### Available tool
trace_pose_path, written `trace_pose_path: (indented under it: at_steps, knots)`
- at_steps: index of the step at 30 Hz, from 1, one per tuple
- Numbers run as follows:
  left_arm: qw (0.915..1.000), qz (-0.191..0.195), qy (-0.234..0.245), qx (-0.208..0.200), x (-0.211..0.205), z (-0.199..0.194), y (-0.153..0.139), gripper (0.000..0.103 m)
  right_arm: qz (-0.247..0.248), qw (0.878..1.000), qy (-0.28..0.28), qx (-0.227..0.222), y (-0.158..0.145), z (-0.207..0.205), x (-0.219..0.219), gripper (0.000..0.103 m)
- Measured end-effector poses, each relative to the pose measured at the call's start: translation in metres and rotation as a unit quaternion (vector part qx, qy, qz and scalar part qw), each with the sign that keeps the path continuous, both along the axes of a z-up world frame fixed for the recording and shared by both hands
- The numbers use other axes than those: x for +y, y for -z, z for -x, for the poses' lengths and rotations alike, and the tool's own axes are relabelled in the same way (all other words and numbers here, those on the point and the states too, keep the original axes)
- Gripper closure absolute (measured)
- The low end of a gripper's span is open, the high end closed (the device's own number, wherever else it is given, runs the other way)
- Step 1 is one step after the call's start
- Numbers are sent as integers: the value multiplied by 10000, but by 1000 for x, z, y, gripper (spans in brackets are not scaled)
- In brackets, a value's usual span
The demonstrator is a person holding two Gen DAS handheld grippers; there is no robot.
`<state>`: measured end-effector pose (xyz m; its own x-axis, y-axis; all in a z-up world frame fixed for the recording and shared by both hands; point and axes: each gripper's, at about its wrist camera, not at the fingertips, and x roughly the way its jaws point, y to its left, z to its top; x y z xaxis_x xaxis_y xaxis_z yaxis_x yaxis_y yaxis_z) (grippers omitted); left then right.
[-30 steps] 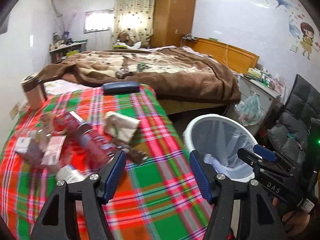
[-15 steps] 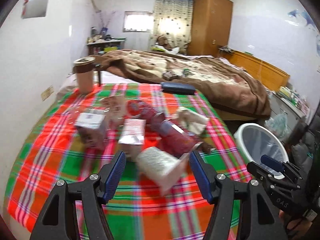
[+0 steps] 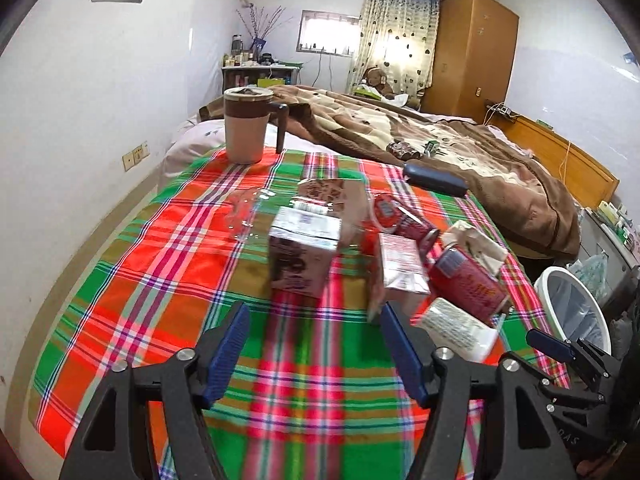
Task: Collect trash
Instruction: 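Move both tools back over the trash on the bed, then grasp the white milk carton with the left tool while the right tool grasps the white yogurt cup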
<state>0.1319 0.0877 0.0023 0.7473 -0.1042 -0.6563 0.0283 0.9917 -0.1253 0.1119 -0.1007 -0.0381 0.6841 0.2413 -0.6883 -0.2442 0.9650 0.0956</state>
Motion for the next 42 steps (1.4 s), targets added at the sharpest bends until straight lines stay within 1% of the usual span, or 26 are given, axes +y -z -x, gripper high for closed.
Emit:
trace_pose_path:
  at_steps: [1, 4, 7, 13, 20, 22, 24, 26, 28, 31, 32, 33, 34, 35, 36, 39, 42]
  knots:
    - [10000, 49, -21, 18, 5, -3, 2, 28, 20, 10000, -20, 15, 1, -2, 4, 43]
    - [9998, 155, -65, 121, 15, -16, 6, 27, 83, 9999, -95, 69, 3, -9, 12, 43]
    - [9999, 6, -27, 142, 16, -30, 9, 27, 114, 9997, -169, 136, 5, -15, 18, 43]
    - [9998, -75, 41, 155, 15, -53, 12, 27, 95, 9993, -255, 244, 8, -20, 25, 43]
    - [9995, -73, 144, 276, 9, -78, 23, 27, -131, 9990, -240, 343, 8, -26, 25, 44]
    - [9993, -161, 115, 317, 6, -85, 26, 27, -136, 9989, -259, 365, 9, -28, 26, 50]
    - [9992, -251, 131, 299, 4, -89, 27, 27, -158, 9987, -283, 391, 10, -30, 26, 51]
    - [9990, -268, 157, 315, 3, -94, 30, 27, -178, 9986, -281, 407, 11, -30, 27, 55]
    - [9992, -272, 157, 253, 2, -96, 30, 27, -216, 9986, -258, 411, 11, -31, 25, 62]
    - [9990, -311, 168, 283, 0, -99, 32, 27, -298, 9985, -230, 406, 11, -32, 23, 65]
    - [9990, -293, 194, 290, 0, -100, 33, 31, -324, 9984, -213, 404, 11, -32, 22, 67]
    - [9989, -259, 232, 309, 0, -100, 33, 33, -347, 9984, -210, 403, 11, -32, 20, 72]
    - [9989, -253, 251, 318, -1, -100, 33, 39, -381, 9981, -221, 423, 11, -32, 20, 78]
    - [9989, -280, 236, 308, -1, -100, 33, 46, -400, 9979, -244, 447, 11, -32, 20, 81]
    - [9988, -303, 223, 307, -2, -100, 33, 47, -401, 9978, -260, 457, 12, -33, 20, 84]
    - [9991, -223, 223, 287, 0, -99, 32, 47, -377, 9978, -317, 446, 12, -32, 22, 87]
    - [9993, -240, 147, 251, 2, -97, 31, 47, -401, 9976, -353, 438, 12, -31, 23, 90]
